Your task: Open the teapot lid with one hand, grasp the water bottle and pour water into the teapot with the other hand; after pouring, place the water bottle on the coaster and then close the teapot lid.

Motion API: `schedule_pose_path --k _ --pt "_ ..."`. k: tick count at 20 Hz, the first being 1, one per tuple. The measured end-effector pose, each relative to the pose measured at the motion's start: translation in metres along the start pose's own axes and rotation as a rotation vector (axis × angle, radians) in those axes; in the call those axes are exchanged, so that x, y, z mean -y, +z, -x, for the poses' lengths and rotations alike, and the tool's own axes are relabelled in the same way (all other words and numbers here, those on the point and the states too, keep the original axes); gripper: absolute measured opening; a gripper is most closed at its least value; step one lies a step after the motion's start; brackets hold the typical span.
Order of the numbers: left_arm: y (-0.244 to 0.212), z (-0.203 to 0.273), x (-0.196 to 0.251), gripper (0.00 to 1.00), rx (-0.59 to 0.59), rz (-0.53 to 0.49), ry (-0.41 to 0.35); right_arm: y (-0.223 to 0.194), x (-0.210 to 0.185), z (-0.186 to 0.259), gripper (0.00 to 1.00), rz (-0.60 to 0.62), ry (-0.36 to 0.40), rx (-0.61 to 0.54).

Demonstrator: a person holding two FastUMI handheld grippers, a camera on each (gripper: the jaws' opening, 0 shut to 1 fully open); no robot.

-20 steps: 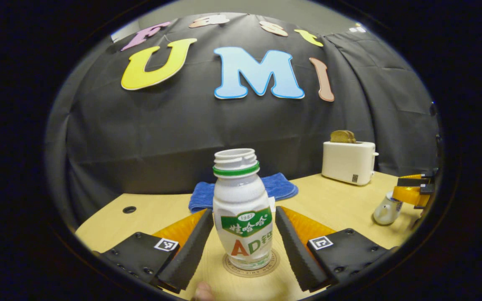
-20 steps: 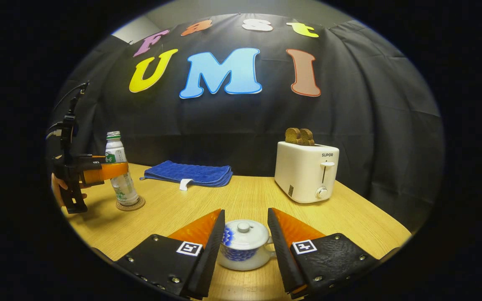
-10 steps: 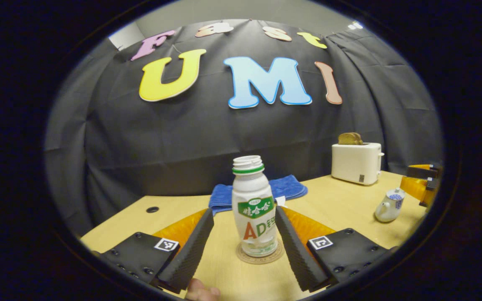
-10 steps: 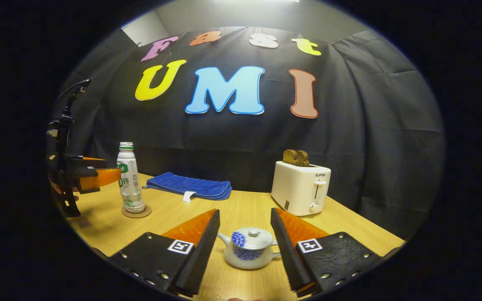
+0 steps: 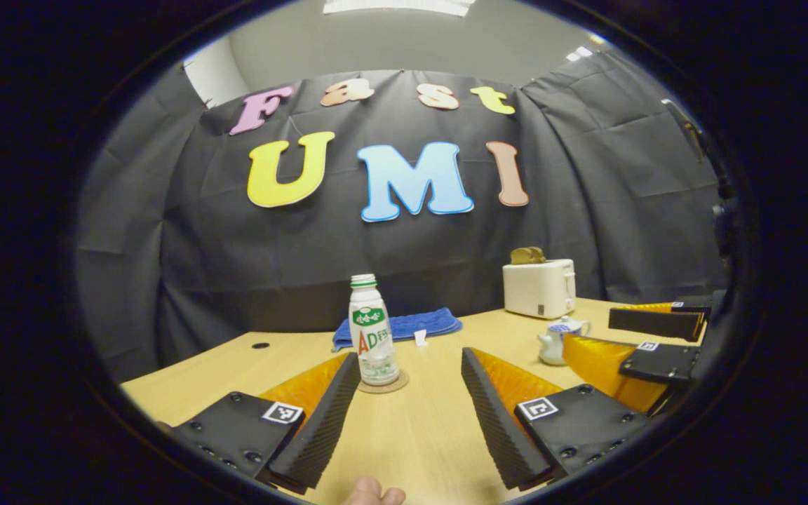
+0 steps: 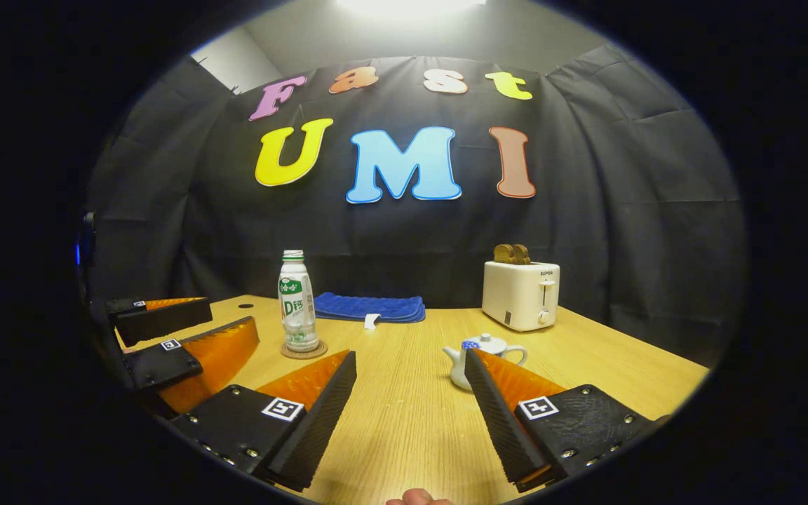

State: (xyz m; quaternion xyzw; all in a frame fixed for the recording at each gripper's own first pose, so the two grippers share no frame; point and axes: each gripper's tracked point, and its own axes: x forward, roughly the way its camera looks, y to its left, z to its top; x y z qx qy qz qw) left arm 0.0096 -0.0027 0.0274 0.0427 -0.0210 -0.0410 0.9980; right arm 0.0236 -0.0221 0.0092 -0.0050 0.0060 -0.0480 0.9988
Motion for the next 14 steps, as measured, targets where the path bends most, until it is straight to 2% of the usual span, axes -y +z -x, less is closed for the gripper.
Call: schedule_pose_path --k 2,4,6,8,14 --pt "-0.013 0.007 0.012 0.95 -0.035 0.039 0.001 -0.007 0.0 0.008 0.96 -0.008 -0.008 -0.006" --pt "-0.026 0.009 0.014 0.99 -0.061 0.073 0.018 -0.005 0.004 0.011 0.95 -0.014 -0.025 0.009" --pt "-0.02 0.011 0.007 1.0 -0.023 0.09 0.059 -0.008 0.003 0.009 0.94 0.001 -0.038 0.009" --pt "-0.021 0.015 0.0 1.0 -0.035 0.093 0.095 -0.007 0.01 0.008 0.95 -0.007 -0.066 0.01" --pt "-0.022 0.013 0.005 1.0 -0.038 0.094 0.098 -0.007 0.009 0.011 0.95 -0.009 -0.07 0.011"
